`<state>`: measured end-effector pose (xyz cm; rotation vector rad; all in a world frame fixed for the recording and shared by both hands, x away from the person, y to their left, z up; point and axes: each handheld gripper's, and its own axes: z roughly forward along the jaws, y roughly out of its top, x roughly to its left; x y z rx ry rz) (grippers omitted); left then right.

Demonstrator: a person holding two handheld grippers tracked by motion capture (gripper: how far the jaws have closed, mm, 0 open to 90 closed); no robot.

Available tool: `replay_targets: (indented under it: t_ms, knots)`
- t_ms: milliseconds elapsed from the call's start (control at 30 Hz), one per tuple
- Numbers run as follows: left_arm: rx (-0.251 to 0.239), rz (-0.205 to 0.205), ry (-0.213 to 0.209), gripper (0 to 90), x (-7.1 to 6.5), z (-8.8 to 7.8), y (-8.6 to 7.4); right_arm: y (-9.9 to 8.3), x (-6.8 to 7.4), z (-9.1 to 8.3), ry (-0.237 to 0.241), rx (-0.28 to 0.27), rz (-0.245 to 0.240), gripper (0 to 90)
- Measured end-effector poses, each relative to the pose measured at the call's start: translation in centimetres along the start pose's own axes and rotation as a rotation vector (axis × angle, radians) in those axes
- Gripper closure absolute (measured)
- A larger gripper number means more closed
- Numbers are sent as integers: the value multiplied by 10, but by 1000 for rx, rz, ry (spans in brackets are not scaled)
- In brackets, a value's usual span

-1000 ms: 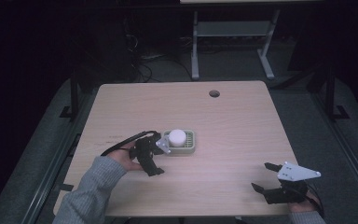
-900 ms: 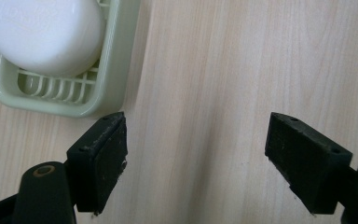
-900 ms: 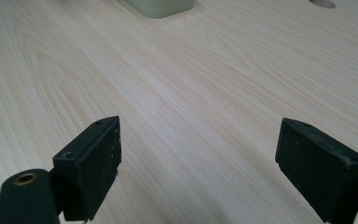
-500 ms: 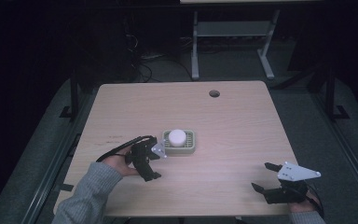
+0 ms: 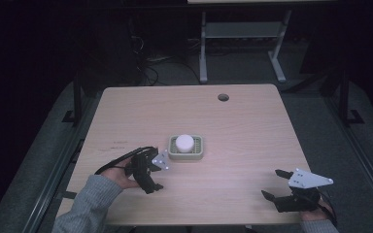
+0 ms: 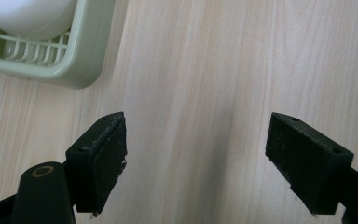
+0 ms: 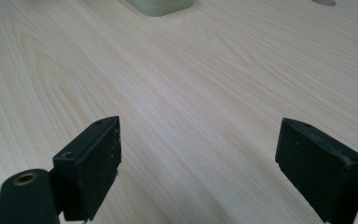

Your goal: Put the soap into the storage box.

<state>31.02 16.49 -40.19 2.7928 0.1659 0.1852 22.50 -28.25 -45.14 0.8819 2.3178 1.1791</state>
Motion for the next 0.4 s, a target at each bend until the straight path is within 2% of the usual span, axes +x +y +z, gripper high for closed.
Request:
replay_targets:
  t_ms: [400]
  knots:
    - [-17,-7,27,186,-10,-3,-9,0,0,1,0,0,2,137]
